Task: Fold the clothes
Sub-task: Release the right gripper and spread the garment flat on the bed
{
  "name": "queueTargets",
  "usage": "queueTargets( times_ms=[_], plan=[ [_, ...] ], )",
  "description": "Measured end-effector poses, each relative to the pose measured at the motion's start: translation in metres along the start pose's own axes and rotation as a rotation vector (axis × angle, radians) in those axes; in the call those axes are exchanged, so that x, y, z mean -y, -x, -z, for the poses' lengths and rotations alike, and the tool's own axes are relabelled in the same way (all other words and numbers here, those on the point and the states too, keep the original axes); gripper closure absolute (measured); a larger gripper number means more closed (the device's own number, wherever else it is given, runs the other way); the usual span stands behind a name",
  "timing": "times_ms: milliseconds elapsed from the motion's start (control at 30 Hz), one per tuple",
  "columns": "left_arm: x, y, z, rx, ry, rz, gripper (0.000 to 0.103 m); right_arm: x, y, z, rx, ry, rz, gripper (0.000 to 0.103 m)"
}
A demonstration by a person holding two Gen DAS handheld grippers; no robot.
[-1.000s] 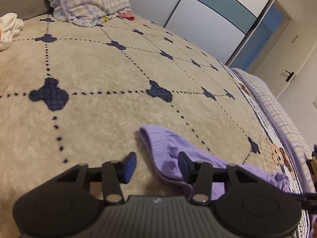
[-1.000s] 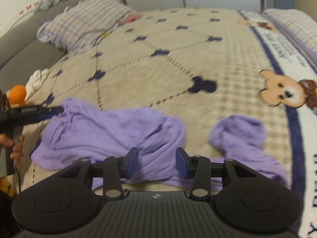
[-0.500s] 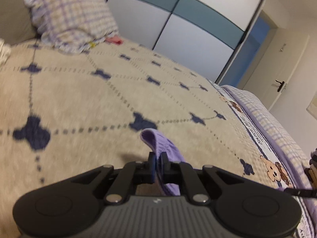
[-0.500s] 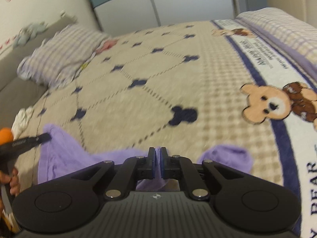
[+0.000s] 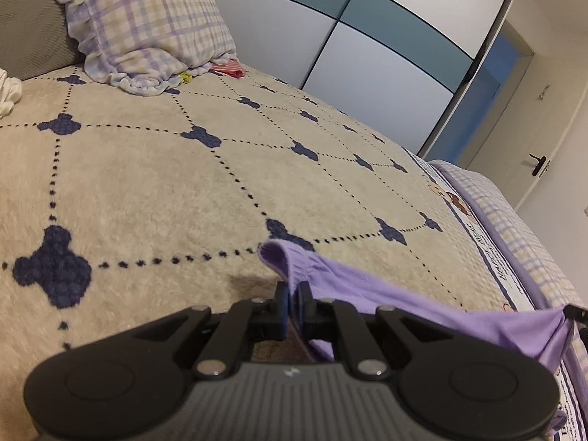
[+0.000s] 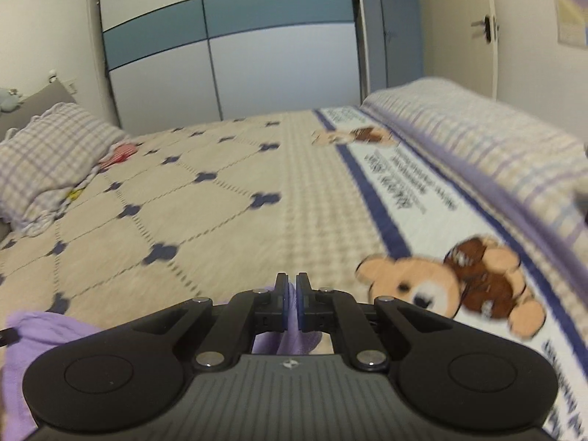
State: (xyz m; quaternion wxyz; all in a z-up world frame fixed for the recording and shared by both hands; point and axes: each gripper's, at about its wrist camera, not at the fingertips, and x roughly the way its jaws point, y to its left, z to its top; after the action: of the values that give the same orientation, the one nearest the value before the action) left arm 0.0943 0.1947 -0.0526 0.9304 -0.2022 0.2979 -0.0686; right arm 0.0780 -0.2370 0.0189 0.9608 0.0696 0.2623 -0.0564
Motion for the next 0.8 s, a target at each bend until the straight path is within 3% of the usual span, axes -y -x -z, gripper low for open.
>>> queueTargets(
  times_ms=[300,500,667,800],
  plan=[
    [-0.002,-0.020,0.006,0.008,-0.016,-0.008,0.098,-0.003,-0.038,0.007,0.000,0.058,0.055,0.099],
    [-0.006,-0.029,0.008,-0.011,-0.011,-0.004,0.096,-0.008,-0.055,0.020,-0.091,0.093,0.054,0.097],
    [-0.009,-0.029,0.008,-0.021,0.019,0.001,0.090,-0.008,-0.049,0.024,-0.169,0.058,0.023,0.070],
    [-0.008,-0.027,0.007,-0.039,0.031,0.009,0.080,-0.025,-0.037,0.033,-0.267,0.085,-0.078,0.067]
  ],
)
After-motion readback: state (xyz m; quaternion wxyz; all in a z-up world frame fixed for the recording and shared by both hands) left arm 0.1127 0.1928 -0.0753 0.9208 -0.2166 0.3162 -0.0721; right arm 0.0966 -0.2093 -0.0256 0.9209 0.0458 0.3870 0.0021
